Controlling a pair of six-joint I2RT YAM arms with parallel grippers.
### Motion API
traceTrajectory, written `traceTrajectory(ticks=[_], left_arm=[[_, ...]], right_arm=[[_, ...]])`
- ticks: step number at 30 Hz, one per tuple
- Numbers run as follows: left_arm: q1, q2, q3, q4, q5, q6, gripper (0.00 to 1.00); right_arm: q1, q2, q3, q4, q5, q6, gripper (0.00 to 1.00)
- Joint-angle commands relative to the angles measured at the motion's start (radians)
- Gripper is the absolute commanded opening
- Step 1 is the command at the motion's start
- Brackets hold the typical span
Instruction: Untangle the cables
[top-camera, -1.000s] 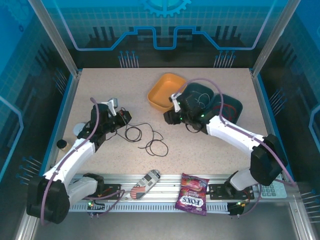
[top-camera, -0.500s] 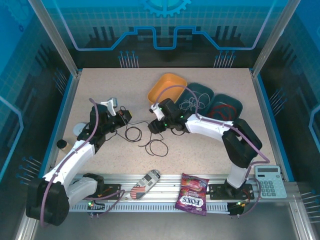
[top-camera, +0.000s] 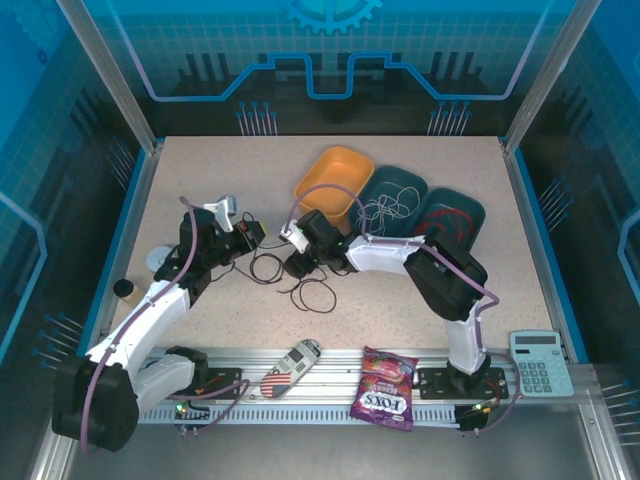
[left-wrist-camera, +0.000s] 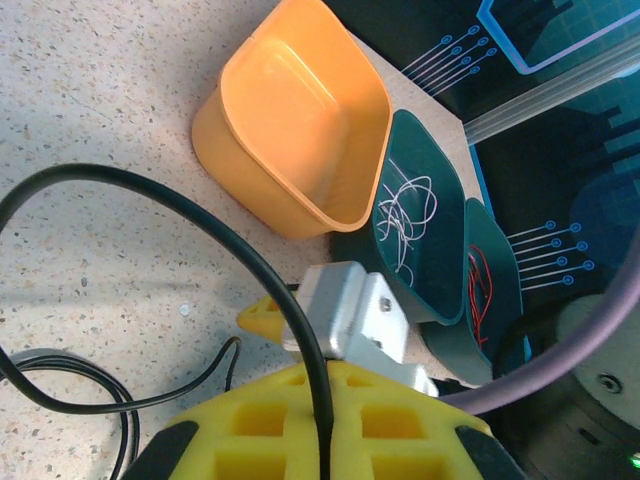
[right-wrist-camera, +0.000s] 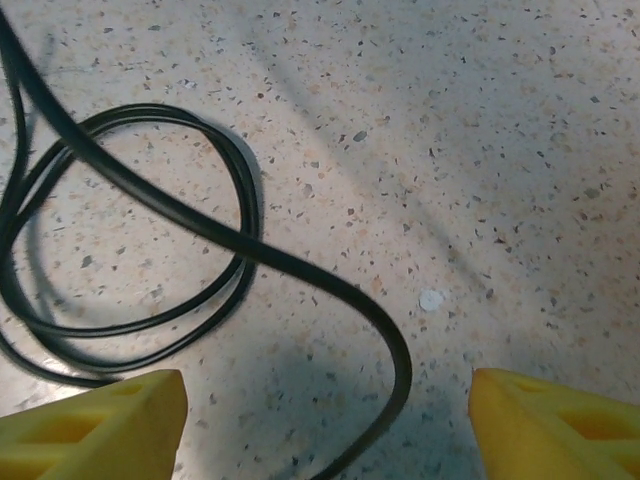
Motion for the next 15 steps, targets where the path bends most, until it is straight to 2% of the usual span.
traceTrajectory(ticks=[1,5,8,15], left_arm=[[-0.004,0.016,0.016,0.031,0.038,-0.010,0.03],[-0.004,0.026,0.018,0.038,0.050,-0.015,0.04],[-0.004,0.028,0.019,0.040,0.056,-0.015,0.04],[-0.004,0.026,0.018,0.040,0.061,-0.015,0.04]], right_arm=[[0.003,0.030,0.043,0.068,0.022,-0.037,0.75],[0.004,0.041,0.044,0.120,0.028,-0.026,0.74],[0.004,0.047,0.053,0.138,0.014,-0.023,0.68],[0.004,0.014,0.034,0.188,-0.019,0.002,0.39]])
